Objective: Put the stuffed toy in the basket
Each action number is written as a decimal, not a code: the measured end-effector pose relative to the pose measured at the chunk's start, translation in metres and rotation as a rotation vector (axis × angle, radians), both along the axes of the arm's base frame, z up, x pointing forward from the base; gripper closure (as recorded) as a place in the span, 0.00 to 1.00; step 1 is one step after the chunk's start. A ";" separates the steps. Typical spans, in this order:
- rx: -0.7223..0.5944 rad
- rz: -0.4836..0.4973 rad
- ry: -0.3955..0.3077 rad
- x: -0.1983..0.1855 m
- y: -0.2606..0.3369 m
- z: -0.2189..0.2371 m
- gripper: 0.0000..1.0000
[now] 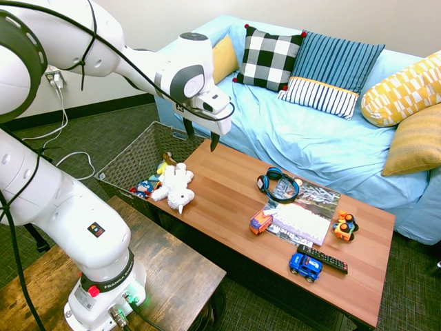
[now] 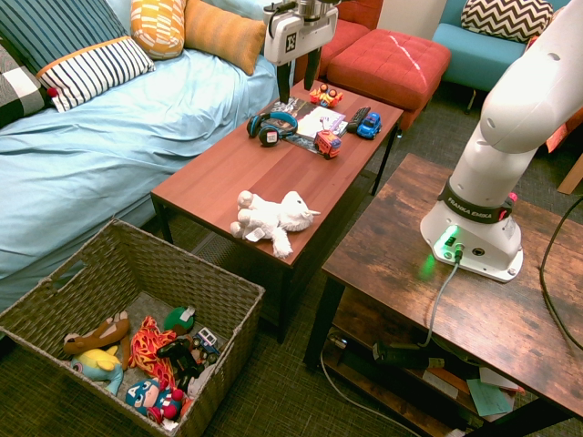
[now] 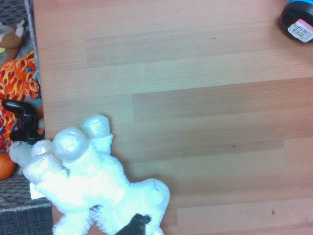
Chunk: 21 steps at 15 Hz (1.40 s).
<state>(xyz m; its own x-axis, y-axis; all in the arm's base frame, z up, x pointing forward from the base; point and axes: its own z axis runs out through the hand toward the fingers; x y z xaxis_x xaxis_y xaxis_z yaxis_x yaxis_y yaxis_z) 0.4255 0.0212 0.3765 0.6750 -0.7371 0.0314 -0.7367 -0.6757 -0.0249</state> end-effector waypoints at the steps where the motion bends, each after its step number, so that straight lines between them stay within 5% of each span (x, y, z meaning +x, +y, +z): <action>1: 0.000 0.000 0.000 0.001 0.000 0.000 0.00; 4: -0.005 0.045 -0.031 0.005 0.009 -0.006 0.00; 11: -0.051 0.327 -0.057 -0.004 0.093 -0.061 0.00; 21: -0.076 0.469 0.106 -0.045 0.118 -0.196 0.00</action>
